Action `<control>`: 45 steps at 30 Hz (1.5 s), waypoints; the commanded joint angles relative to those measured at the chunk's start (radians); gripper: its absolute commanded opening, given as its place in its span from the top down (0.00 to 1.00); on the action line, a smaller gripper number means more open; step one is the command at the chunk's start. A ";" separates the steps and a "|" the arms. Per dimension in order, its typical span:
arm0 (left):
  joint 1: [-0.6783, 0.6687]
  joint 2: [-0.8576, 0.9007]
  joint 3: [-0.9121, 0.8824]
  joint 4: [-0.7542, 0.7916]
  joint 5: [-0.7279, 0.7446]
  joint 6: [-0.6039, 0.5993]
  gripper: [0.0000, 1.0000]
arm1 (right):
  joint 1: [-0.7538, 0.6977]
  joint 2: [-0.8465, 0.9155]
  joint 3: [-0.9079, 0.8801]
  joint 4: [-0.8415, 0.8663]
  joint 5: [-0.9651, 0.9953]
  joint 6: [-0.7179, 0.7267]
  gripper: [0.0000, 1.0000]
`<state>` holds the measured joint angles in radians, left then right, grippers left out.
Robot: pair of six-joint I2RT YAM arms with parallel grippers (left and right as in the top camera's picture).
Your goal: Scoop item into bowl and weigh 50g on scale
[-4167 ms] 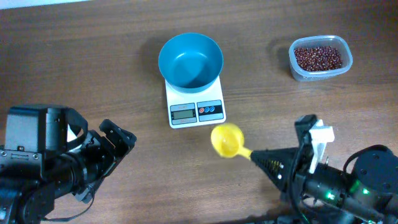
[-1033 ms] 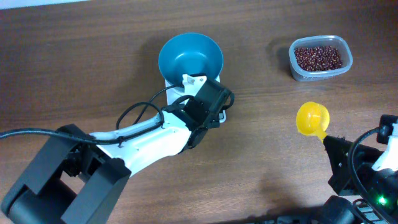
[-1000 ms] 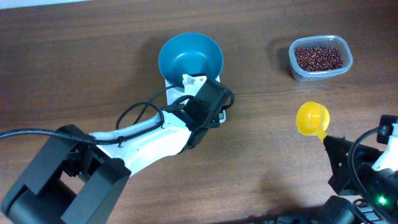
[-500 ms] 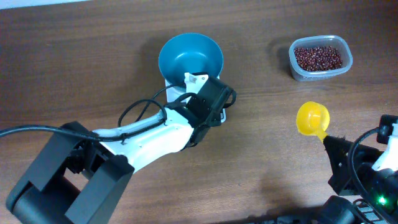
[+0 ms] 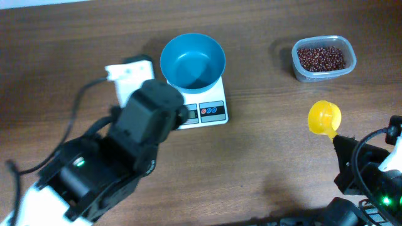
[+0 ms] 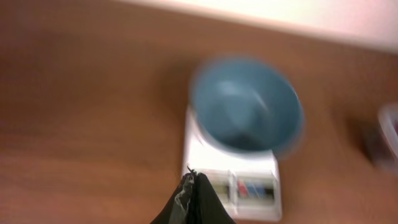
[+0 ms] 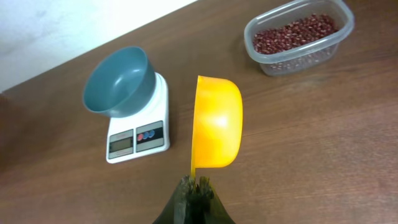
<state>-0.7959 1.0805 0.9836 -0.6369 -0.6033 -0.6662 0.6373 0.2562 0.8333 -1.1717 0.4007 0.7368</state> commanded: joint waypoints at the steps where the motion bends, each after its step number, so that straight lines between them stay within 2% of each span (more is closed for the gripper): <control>1: 0.051 -0.067 -0.001 -0.008 -0.373 0.009 1.00 | -0.004 -0.003 -0.036 0.002 0.070 0.002 0.96; 3: 0.132 -0.092 -0.001 -0.005 -0.282 0.037 1.00 | -0.004 -0.002 -0.042 0.009 0.114 0.002 0.96; 5: 0.156 -0.064 -0.001 -0.005 -0.033 0.204 1.00 | -0.004 0.001 -0.042 0.008 0.203 0.002 0.96; 6: 0.156 -0.043 -0.001 -0.005 0.040 0.237 1.00 | -0.004 0.003 -0.043 0.008 0.263 0.002 0.96; 9: 0.156 0.097 -0.001 -0.042 0.463 0.289 1.00 | -0.003 0.014 -0.043 0.007 0.348 0.002 0.96; 11: 0.155 0.180 -0.001 -0.043 0.587 0.452 1.00 | -0.004 0.015 -0.043 0.007 0.349 0.001 0.96; 13: 0.155 0.285 -0.001 -0.049 0.593 0.600 1.00 | -0.004 0.015 -0.043 0.008 0.362 0.001 0.96; 14: 0.154 0.355 -0.001 -0.048 0.593 0.620 1.00 | -0.004 0.015 -0.043 0.009 0.379 0.001 0.96; 16: 0.146 0.445 -0.001 -0.027 0.590 0.642 1.00 | -0.003 0.015 -0.043 0.009 0.380 0.001 0.96; 20: 0.076 0.536 -0.001 0.126 0.508 0.642 1.00 | -0.003 0.015 -0.043 0.020 0.383 -0.002 0.96; 25: 0.059 0.676 -0.001 0.314 0.499 0.637 1.00 | -0.003 0.015 -0.043 0.026 0.382 -0.105 0.96; 28: 0.059 0.701 -0.001 0.381 0.501 0.637 1.00 | -0.004 0.015 -0.043 0.026 0.382 -0.105 0.96; 35: 0.059 0.750 -0.001 0.420 0.426 0.634 1.00 | -0.004 0.015 -0.043 0.026 0.382 -0.105 0.96; 45: 0.059 0.751 -0.001 0.459 0.449 0.634 1.00 | -0.003 0.015 -0.043 0.024 0.382 -0.105 0.96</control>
<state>-0.7357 1.8114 0.9817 -0.1894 -0.1650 -0.0444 0.6373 0.2649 0.7982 -1.1481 0.7628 0.6426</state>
